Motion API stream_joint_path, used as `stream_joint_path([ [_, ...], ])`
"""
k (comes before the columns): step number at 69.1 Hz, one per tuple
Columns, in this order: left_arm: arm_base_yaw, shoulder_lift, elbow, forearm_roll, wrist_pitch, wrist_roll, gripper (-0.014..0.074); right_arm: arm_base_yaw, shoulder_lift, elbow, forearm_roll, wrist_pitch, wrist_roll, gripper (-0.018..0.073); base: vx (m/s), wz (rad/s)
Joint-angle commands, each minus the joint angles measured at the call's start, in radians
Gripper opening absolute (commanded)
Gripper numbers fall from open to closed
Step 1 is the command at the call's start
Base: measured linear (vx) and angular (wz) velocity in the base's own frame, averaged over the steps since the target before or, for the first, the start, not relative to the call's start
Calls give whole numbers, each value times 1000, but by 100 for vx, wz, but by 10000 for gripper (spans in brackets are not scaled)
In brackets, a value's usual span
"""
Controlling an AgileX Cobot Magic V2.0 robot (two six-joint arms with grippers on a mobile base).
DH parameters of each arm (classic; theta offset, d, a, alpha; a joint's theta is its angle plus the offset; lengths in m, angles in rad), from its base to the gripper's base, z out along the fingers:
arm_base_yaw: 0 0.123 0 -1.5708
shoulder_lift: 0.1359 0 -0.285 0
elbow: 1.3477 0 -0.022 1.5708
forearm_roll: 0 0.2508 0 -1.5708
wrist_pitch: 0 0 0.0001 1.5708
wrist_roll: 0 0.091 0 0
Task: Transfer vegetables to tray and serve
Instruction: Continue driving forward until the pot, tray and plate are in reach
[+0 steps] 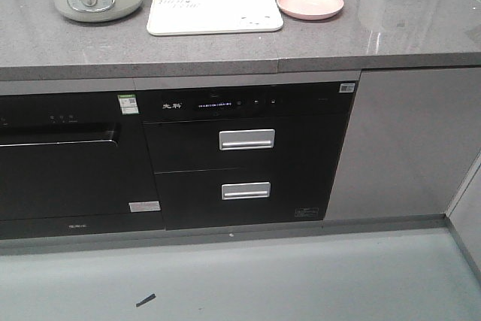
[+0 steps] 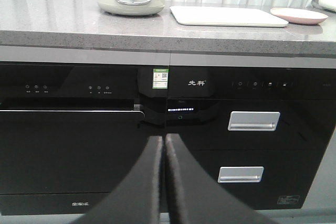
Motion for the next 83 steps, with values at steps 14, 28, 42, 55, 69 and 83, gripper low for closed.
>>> stream_joint_path([
  [14, 3, -14, 26, -3, -71, -7, -6, -1, -7, 16, -11, -78, -7, -3, 7, -3],
  [28, 3, -14, 26, -3, -71, -7, -6, -1, -7, 16, -11, -78, -7, -3, 9, -2],
  [42, 3, -14, 26, -3, -71, -7, -6, -1, -7, 16, -11, -78, -7, -3, 11, 2],
  [55, 3, -14, 26, -3, -71, -7, -6, -1, -7, 16, -11, -78, -7, -3, 12, 0],
  [69, 3, -14, 26, -3, -71, -7, -6, -1, -7, 16, -11, -78, -7, -3, 12, 1],
  [83, 3, -14, 26, -3, -71, -7, -6, -1, -7, 16, -11, -78, -7, -3, 13, 3],
])
